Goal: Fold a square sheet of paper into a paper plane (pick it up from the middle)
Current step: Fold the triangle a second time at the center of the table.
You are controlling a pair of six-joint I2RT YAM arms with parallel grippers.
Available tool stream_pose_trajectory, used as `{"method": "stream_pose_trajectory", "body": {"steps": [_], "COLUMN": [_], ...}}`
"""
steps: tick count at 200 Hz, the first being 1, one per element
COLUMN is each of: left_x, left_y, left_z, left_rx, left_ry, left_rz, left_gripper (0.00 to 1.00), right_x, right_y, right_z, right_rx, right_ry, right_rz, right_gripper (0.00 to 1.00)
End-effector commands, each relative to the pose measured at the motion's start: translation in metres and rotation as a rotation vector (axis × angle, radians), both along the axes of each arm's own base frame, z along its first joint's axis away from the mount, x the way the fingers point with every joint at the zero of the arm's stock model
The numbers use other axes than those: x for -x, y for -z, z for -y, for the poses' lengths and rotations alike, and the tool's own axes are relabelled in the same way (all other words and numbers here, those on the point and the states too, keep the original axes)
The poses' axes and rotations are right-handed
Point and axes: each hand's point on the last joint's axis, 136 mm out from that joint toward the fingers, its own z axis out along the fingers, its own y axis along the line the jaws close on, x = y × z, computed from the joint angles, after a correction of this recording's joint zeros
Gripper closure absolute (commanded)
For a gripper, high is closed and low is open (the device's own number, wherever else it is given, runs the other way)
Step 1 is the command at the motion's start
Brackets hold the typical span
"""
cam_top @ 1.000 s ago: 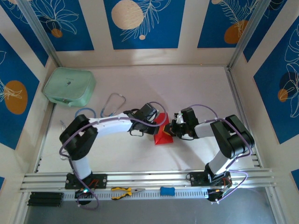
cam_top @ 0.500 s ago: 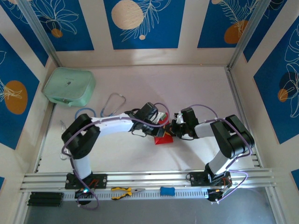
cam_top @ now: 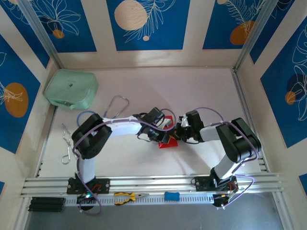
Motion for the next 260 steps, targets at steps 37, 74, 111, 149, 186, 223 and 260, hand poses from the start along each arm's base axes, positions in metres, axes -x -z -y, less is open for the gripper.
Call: {"method": "stream_pose_trajectory", "body": {"steps": [37,74,111,149,186,223,260], "left_x": [0.008,0.017,0.029,0.039,0.048,0.057,0.046], "left_y": [0.023,0.032,0.04,0.041,0.042,0.045,0.016], "left_z": [-0.017,-0.032,-0.043,-0.052,-0.064,-0.074,-0.073], "left_rx": [-0.075,-0.117,-0.122,-0.124,-0.143,-0.156,-0.11], "left_ry": [-0.01,-0.004,-0.005,-0.002,0.0,0.004,-0.031], "left_rz": [-0.031,-0.039,-0.069,-0.089,-0.098,-0.111,-0.011], "left_gripper": [0.98,0.98,0.98,0.97,0.97,0.97,0.98], "right_x": [0.025,0.027,0.028,0.03,0.03,0.031,0.03], "right_y": [0.041,0.043,0.044,0.045,0.045,0.046,0.044], "right_z": [0.019,0.02,0.022,0.024,0.025,0.026,0.025], "right_rx": [0.121,0.133,0.144,0.158,0.165,0.167,0.161], "right_ry": [0.034,0.033,0.03,0.031,0.03,0.031,0.029], "right_rz": [-0.146,-0.15,-0.156,-0.159,-0.156,-0.158,-0.155], "right_gripper": [1.0,1.0,1.0,1.0,1.0,1.0,1.0]}}
